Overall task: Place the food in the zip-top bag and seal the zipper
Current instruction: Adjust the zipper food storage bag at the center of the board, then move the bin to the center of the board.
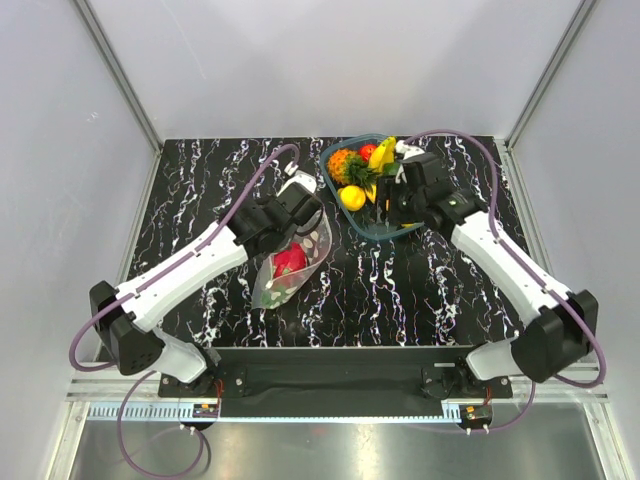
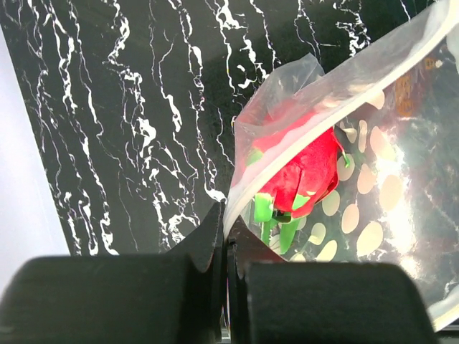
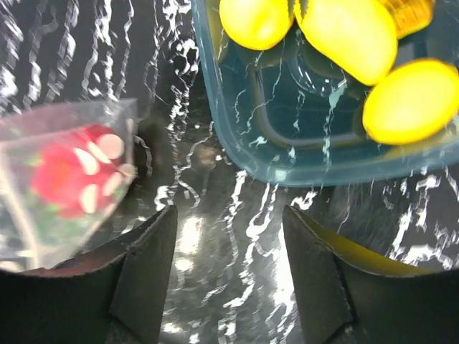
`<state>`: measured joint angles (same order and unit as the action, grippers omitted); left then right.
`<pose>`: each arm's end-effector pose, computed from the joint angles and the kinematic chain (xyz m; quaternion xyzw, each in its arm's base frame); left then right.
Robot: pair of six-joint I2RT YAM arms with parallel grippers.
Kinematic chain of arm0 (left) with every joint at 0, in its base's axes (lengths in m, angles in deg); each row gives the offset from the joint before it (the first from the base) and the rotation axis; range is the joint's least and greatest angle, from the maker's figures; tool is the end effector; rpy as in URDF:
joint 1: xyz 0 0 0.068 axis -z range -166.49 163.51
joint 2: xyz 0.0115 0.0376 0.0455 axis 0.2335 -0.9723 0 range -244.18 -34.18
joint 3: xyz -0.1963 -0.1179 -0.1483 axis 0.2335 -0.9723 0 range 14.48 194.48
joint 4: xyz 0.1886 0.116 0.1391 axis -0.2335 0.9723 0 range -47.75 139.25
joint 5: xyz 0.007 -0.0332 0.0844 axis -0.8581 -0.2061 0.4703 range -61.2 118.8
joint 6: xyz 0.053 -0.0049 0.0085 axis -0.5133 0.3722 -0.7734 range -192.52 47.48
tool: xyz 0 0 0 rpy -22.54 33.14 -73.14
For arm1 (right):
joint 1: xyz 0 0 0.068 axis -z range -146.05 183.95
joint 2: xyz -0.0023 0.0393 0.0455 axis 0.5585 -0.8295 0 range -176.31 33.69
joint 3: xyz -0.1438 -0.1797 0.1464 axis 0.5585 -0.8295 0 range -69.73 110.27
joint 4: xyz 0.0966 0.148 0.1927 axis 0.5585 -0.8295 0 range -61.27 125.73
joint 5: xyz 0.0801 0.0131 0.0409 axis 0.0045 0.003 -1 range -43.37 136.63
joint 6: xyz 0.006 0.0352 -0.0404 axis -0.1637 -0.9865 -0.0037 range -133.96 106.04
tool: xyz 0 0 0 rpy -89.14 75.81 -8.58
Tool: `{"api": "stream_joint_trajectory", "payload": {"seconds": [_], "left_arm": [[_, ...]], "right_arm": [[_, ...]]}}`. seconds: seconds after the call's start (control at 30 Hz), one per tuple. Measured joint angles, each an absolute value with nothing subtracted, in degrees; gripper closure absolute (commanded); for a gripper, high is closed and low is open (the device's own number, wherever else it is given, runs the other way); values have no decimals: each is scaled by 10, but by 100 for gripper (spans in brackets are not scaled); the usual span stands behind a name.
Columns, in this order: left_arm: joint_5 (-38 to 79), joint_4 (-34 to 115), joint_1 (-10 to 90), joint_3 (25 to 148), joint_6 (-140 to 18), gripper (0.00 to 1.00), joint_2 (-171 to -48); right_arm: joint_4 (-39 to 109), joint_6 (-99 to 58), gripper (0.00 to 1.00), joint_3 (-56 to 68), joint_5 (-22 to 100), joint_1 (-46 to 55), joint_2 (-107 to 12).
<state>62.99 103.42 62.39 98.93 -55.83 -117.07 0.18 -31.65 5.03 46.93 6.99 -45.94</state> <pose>0.2011 -0.2001 0.3529 0.1817 0.9076 0.1029 0.3643 0.2720 0.1382 0.3411 -0.0723 0.9050 0.1571 0.3888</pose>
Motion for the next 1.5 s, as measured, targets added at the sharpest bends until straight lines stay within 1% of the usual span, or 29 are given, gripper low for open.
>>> {"api": "stream_joint_trajectory", "payload": {"seconds": [0.1, 0.13, 0.17, 0.23, 0.4, 0.6, 0.63, 0.8, 0.83, 1.0, 1.23, 1.37, 1.5], "left_arm": [[621, 1020, 624, 982, -571, 100, -1166], [616, 1014, 623, 975, -574, 100, -1161], [613, 1008, 623, 969, -577, 100, -1156], [610, 992, 623, 950, -586, 100, -1139], [609, 962, 622, 919, -598, 100, -1112], [590, 911, 614, 868, -610, 98, -1075], [584, 904, 613, 859, -611, 99, -1066], [574, 887, 611, 844, -615, 99, -1045], [574, 884, 611, 843, -616, 99, -1045], [572, 880, 611, 841, -616, 99, -1042], [570, 876, 611, 833, -616, 99, -1027], [564, 876, 608, 833, -616, 99, -1027], [560, 876, 607, 833, -616, 99, -1027]], "right_arm": [[29, -267, 32, 31, 463, 71, -477], [36, -255, 29, 25, 464, 73, -477], [49, -239, 23, 18, 465, 76, -478], [87, -206, 20, 5, 465, 86, -481], [157, -128, 19, -15, 452, 111, -507], [159, -68, 17, 60, 390, 155, -644], [157, -63, 14, 73, 382, 159, -663], [138, -42, 7, 132, 349, 176, -734], [129, -39, 1, 150, 345, 179, -745], [103, -35, 0, 218, 306, 196, -778], [83, -35, 0, 216, 278, 215, -763], [79, -51, 0, 210, 239, 259, -744], [80, -75, 0, 210, 227, 301, -732]]}}
